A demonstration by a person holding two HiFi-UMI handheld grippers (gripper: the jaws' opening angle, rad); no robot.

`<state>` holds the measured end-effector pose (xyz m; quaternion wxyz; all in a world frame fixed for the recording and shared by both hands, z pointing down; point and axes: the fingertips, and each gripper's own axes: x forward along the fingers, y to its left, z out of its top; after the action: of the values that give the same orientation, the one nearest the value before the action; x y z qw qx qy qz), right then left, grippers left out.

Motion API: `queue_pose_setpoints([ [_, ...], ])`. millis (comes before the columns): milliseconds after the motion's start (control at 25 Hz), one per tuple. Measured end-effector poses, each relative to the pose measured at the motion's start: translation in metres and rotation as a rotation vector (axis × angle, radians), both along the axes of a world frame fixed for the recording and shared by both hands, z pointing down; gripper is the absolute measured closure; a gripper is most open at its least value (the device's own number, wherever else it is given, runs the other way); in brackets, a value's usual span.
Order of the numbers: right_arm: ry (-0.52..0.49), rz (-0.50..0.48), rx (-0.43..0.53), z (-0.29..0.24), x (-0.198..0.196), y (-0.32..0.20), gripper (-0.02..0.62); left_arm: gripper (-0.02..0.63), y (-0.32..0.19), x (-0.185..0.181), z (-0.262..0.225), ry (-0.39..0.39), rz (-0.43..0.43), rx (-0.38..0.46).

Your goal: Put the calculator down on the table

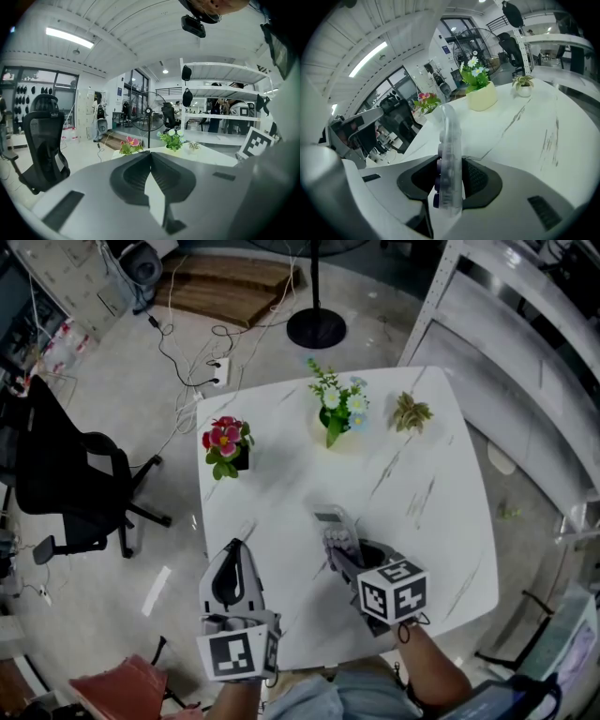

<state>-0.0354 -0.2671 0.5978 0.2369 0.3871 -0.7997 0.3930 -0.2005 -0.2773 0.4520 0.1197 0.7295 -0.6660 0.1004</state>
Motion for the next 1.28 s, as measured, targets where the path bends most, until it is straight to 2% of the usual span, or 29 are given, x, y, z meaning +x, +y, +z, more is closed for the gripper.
queue_pose_setpoints([
  [200, -0.026, 0.025, -0.044, 0.009, 0.001, 0.001, 0.443, 0.598, -0.003, -0.004, 0.0, -0.002, -0.009, -0.001],
  [440, -0.019, 0.067, 0.005, 0.008, 0.0, -0.002, 0.443, 0.598, -0.007, -0.005, 0.002, -0.007, -0.022, -0.022],
  [680, 0.003, 0.067, 0.034, 0.008, 0.002, -0.003, 0.436, 0.598, -0.01, -0.002, 0.006, -0.005, -0.014, -0.026],
  [1280, -0.004, 0.099, 0.023, 0.018, 0.02, -0.01, 0.405, 0.598, -0.016, 0.007, 0.006, -0.016, -0.011, -0.043],
])
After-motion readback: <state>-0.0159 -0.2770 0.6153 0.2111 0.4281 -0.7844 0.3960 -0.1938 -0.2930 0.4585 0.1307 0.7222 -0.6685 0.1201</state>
